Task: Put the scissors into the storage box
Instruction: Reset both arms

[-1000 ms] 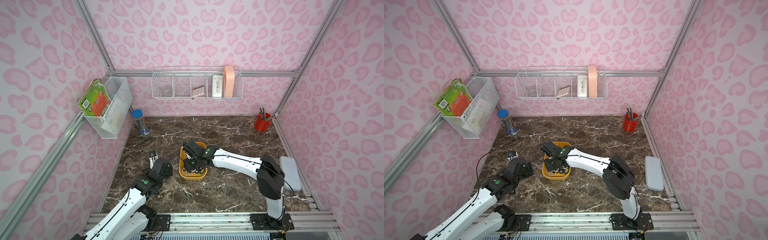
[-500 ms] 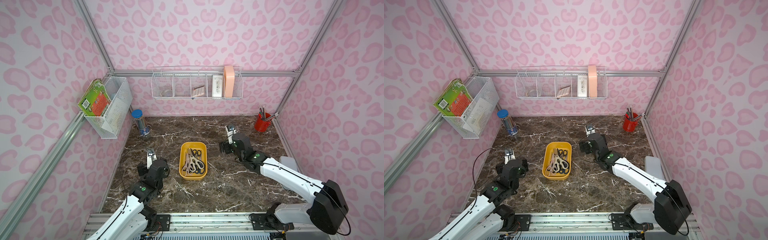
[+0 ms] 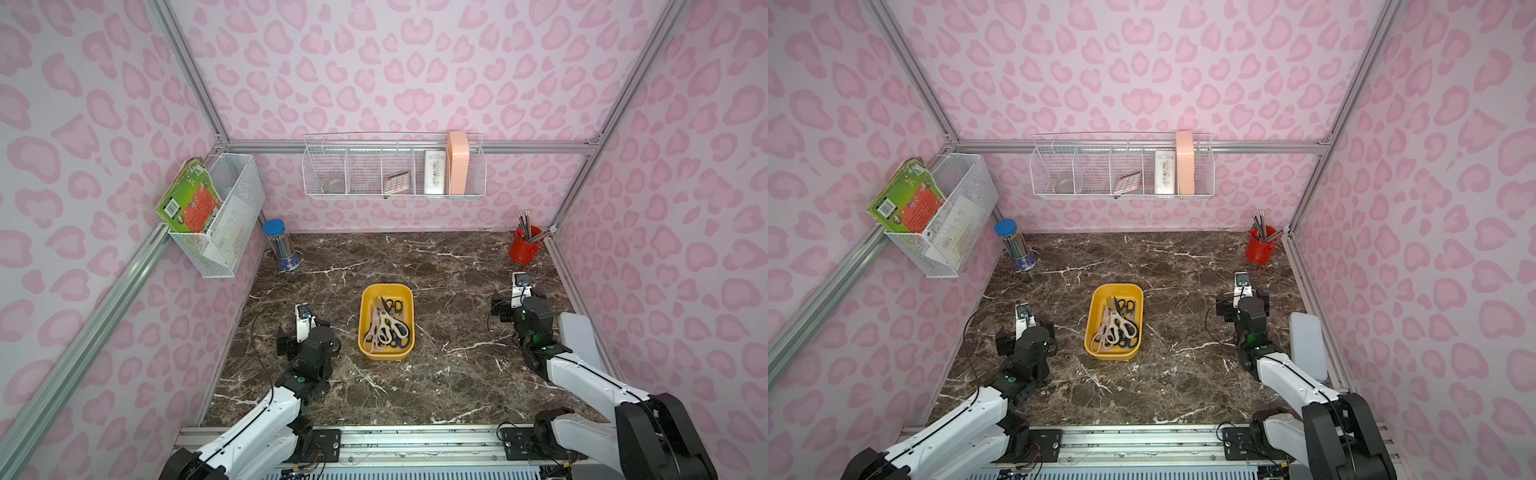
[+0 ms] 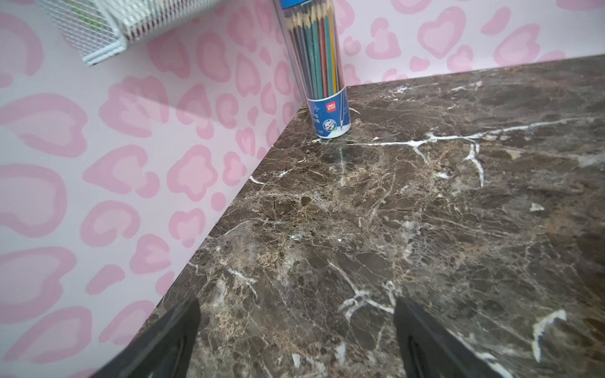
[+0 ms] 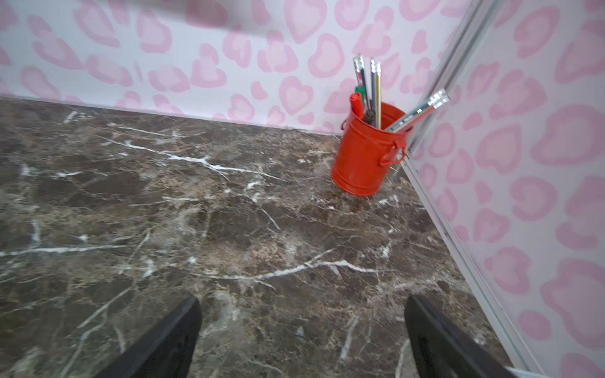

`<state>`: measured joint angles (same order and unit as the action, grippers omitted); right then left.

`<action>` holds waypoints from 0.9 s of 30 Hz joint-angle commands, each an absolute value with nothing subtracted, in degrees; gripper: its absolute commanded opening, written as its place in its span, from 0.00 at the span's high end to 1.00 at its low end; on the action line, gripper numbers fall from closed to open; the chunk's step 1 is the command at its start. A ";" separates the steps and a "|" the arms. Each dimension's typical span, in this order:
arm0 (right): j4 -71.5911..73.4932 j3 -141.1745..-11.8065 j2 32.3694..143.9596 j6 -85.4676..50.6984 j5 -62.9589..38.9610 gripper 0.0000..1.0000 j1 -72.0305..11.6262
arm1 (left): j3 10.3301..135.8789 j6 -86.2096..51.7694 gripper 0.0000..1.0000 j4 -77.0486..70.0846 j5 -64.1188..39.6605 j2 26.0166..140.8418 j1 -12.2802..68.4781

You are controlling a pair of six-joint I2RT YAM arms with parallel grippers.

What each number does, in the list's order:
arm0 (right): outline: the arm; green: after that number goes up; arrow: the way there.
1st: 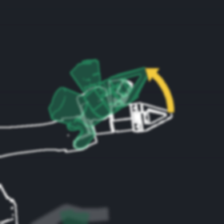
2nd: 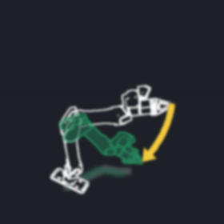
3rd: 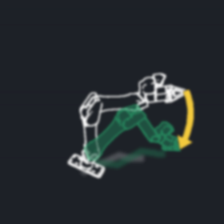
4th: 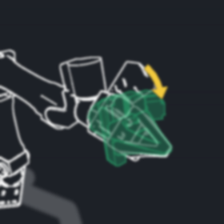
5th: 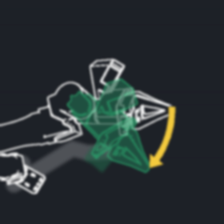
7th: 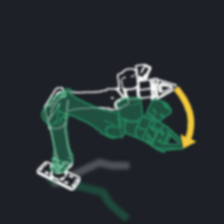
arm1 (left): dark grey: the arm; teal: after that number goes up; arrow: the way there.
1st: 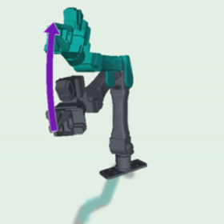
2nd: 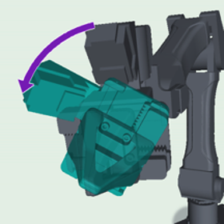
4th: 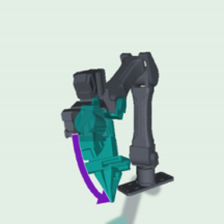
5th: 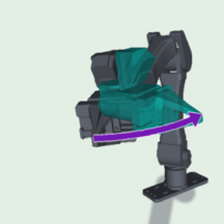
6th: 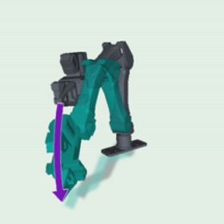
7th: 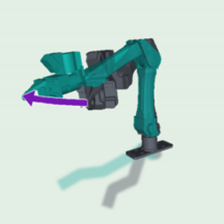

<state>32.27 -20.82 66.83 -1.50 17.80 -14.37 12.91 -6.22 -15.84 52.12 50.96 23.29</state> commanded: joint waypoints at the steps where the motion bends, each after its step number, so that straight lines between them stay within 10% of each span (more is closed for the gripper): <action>1: 43.05 -18.08 68.76 -1.44 16.06 0.01 -12.27 | 12.43 -2.60 0.03 -29.18 48.19 55.09 21.61; 18: 83.90 -5.64 84.80 2.99 8.45 0.01 -5.76 | 5.01 3.10 0.01 -80.92 25.78 85.70 11.72; 22: 107.64 0.97 93.72 2.79 10.14 0.01 -5.71 | 6.91 5.23 0.01 -80.86 24.11 88.29 11.30; 27: 102.13 -0.50 91.94 2.51 9.23 0.01 -5.47 | 8.28 7.12 0.01 -79.80 18.79 89.79 11.02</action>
<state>88.95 -0.25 92.73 2.81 9.87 -5.50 7.11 4.75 -77.67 23.64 88.88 11.25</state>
